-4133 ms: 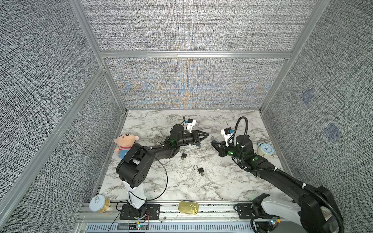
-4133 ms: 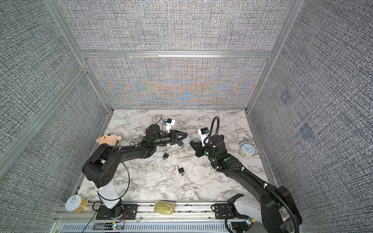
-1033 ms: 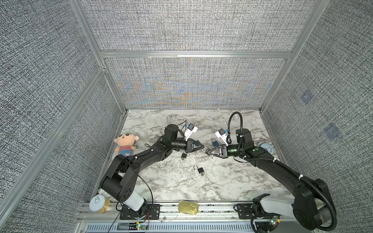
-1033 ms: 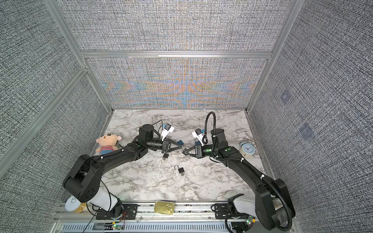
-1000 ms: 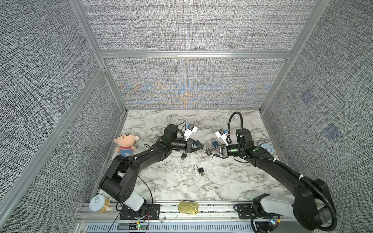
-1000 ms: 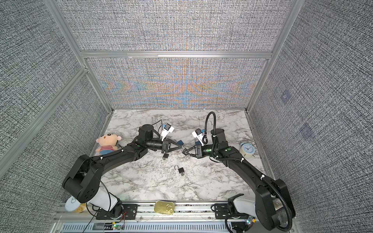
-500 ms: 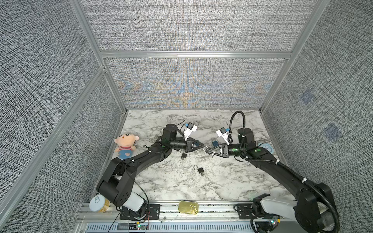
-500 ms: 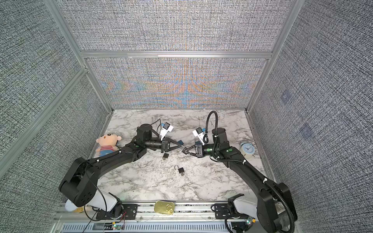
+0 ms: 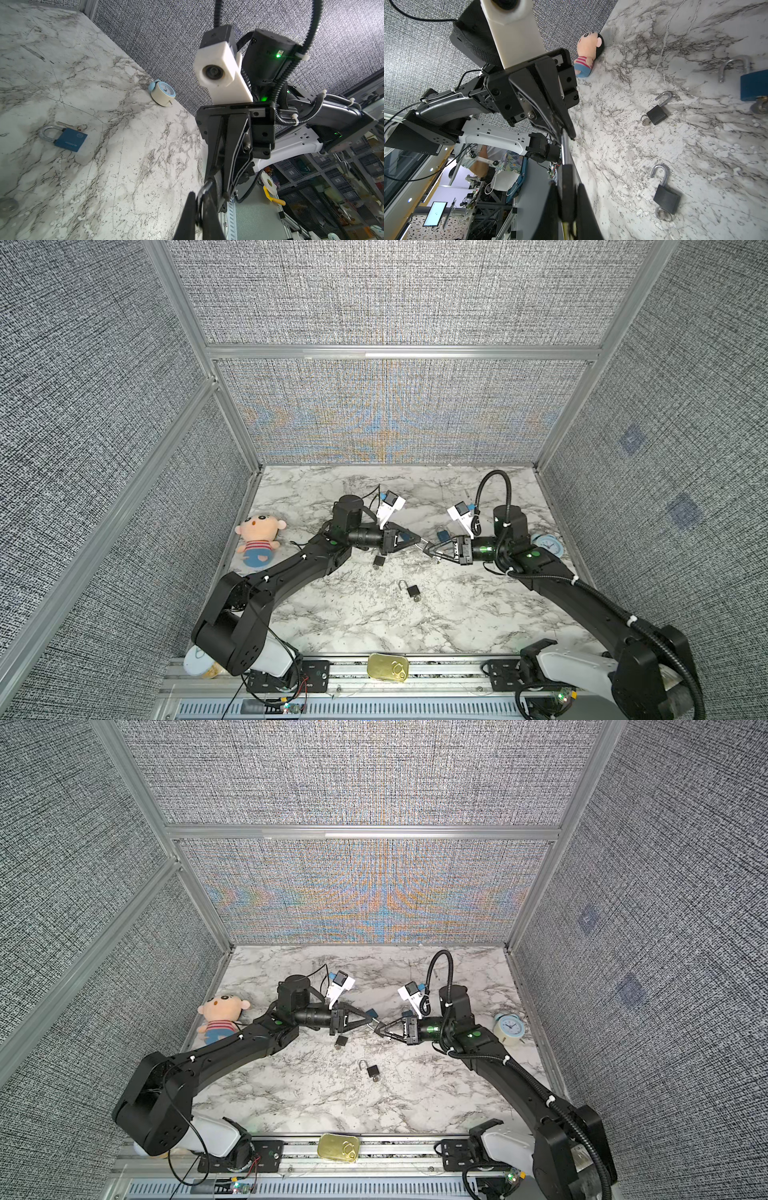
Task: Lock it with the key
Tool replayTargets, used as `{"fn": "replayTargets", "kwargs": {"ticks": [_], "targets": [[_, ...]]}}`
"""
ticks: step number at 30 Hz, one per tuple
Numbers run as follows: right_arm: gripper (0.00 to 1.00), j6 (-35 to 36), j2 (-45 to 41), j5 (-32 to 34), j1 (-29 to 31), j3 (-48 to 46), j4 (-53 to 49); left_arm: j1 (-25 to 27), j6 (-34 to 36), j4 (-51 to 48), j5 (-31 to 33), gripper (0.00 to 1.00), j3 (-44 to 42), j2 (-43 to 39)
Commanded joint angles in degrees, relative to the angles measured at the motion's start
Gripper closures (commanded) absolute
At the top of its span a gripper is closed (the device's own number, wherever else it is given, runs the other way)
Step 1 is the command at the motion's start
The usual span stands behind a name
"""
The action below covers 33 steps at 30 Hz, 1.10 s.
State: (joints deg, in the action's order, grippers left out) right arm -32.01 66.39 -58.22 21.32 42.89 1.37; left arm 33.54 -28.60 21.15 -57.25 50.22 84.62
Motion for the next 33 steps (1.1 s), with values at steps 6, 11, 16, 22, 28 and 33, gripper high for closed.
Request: {"fn": "replayTargets", "kwargs": {"ticks": [6, 11, 16, 22, 28, 33], "targets": [[1.0, -3.23, -1.87, -3.23, 0.55, -0.37, 5.81, 0.16, 1.64, -2.91, 5.26, 1.0, -0.19, 0.11], [1.0, -3.21, -1.17, -2.47, 1.12, -0.19, 6.45, 1.43, 1.53, -3.04, 5.11, 1.0, 0.65, 0.98], [1.0, -3.01, -0.18, -1.83, 1.52, 0.2, 6.61, 2.17, 1.2, -2.73, 5.09, 1.0, 0.87, 1.16], [1.0, -3.08, -0.07, -0.87, 1.63, 0.42, 7.25, 2.58, 0.48, -2.16, 4.79, 1.0, 0.1, 1.27], [1.0, -2.52, -0.19, 0.29, 1.62, 0.45, 6.41, 2.68, 0.3, -2.07, 5.12, 1.0, -1.1, 0.59], [1.0, -2.52, 0.0, 1.35, 1.63, 0.64, 6.31, 2.68, 0.2, -2.16, 4.98, 1.0, -1.36, 0.11]]}}
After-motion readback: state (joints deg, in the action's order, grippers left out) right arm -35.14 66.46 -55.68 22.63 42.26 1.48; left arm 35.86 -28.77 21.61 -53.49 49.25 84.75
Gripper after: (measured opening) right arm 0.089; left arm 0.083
